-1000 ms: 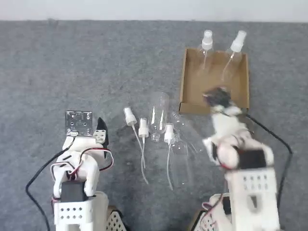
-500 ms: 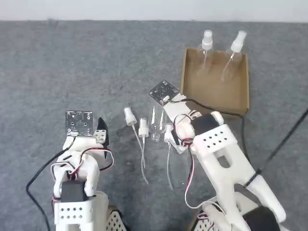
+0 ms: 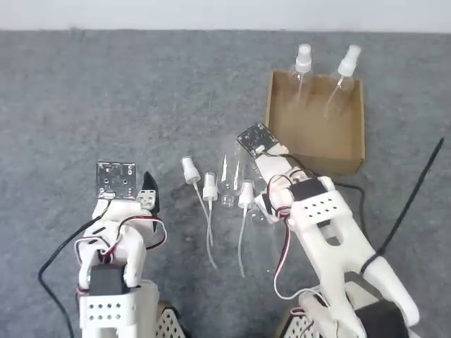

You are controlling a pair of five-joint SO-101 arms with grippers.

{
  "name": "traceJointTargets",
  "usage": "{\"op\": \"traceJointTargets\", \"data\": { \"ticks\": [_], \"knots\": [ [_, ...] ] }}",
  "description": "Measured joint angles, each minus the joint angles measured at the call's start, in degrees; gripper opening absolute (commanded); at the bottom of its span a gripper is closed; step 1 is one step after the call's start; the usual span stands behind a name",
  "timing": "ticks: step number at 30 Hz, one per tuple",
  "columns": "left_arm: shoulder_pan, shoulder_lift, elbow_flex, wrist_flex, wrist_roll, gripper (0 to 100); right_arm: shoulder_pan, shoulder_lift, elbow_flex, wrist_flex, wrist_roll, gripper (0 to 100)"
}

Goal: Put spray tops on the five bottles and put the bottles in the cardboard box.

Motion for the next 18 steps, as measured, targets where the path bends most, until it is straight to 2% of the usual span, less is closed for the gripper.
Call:
{"op": "traceJointTargets", "data": {
  "ticks": [7,13,18],
  "knots": [
    [0.0,0.0,0.0,0.0,0.0,8,0.0,0.0,3.2,-3.3,0.0,18.0],
    [0.0,0.0,0.0,0.0,0.0,8,-0.1,0.0,3.6,-3.7,-3.6,17.5],
    [0.0,0.0,0.0,0.0,0.0,8,0.2,0.0,3.6,-2.8,-4.1,11.6]
  ]
}}
